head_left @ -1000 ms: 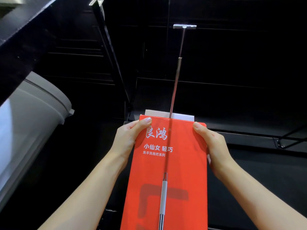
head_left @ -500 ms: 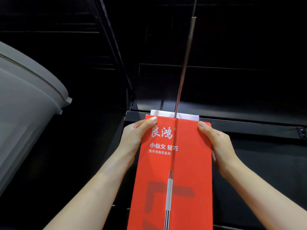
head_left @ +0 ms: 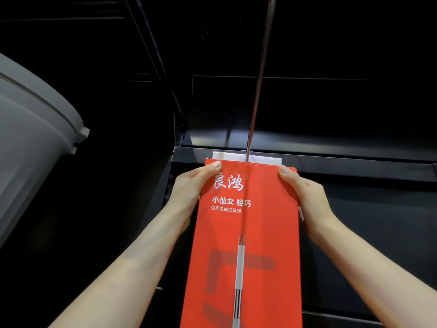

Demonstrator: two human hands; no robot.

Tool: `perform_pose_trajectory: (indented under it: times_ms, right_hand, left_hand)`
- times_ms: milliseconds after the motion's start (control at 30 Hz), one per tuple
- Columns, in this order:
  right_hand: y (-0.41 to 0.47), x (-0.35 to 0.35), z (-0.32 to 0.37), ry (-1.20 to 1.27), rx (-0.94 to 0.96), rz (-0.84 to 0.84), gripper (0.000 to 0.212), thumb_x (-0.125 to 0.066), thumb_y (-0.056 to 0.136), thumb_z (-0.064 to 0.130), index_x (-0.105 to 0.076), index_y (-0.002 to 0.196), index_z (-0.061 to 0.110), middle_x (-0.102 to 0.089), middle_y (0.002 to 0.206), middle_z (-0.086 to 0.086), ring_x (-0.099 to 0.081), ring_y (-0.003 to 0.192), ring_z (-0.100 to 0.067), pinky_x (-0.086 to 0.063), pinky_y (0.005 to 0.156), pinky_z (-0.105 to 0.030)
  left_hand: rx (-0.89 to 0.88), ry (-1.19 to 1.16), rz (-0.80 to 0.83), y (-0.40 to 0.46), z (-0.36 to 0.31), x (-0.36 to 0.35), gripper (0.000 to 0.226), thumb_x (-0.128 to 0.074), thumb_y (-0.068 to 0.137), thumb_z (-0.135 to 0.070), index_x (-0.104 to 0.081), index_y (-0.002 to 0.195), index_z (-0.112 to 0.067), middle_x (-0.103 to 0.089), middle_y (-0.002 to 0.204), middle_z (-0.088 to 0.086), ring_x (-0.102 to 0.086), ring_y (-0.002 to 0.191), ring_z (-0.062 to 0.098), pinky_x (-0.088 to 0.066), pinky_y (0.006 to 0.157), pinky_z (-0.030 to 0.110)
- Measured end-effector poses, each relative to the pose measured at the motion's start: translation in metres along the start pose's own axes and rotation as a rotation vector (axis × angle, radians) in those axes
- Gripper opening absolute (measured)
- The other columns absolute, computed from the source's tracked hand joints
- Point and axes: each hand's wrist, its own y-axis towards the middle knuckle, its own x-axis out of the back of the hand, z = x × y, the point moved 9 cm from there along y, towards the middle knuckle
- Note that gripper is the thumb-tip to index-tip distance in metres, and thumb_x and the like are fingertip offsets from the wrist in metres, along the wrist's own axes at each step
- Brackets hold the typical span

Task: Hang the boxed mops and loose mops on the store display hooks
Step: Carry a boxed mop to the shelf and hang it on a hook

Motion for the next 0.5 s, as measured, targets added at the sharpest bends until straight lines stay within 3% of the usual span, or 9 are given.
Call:
perform_pose_trajectory:
  times_ms: [233, 400, 500]
  right_hand:
    - [0.0045, 0.0010, -0.0056, -0.003, 0.000, 0.006, 0.026, -0.068, 0.079, 0.042, -0.077, 0.064, 0.023, -0.072, 0.063, 0.006, -0.064, 0.053, -0.005, -0.046, 0.047, -0.012]
    - [0.0021, -0.0003, -0.0083, -0.002, -0.048, 0.034, 0.024, -0.067, 0.078, 0.046, -0.078, 0.068, 0.026, -0.071, 0.063, 0.007, -0.063, 0.051, -0.003, -0.045, 0.045, -0.012]
    - [-0.0038, -0.0030, -0.0105, 0.035, -0.090, 0.048, 0.025, -0.067, 0.077, 0.049, -0.078, 0.071, 0.027, -0.075, 0.073, 0.006, -0.068, 0.061, -0.007, -0.053, 0.053, -0.016]
  left_hand:
    - [0.010, 0.020, 0.004, 0.0055, 0.0074, 0.0018, 0.022, -0.070, 0.075, -0.046, -0.077, 0.065, -0.029, -0.076, 0.073, 0.001, -0.072, 0.062, 0.012, -0.057, 0.059, 0.024]
    - [0.023, 0.052, 0.035, 0.0023, 0.0052, 0.0019, 0.026, -0.068, 0.077, -0.049, -0.077, 0.066, -0.027, -0.076, 0.072, -0.001, -0.071, 0.058, 0.009, -0.051, 0.047, 0.016]
    - [0.036, 0.045, 0.045, -0.0024, 0.0048, 0.0005, 0.026, -0.067, 0.078, -0.048, -0.074, 0.074, -0.024, -0.075, 0.069, -0.002, -0.069, 0.053, 0.007, -0.047, 0.041, 0.013]
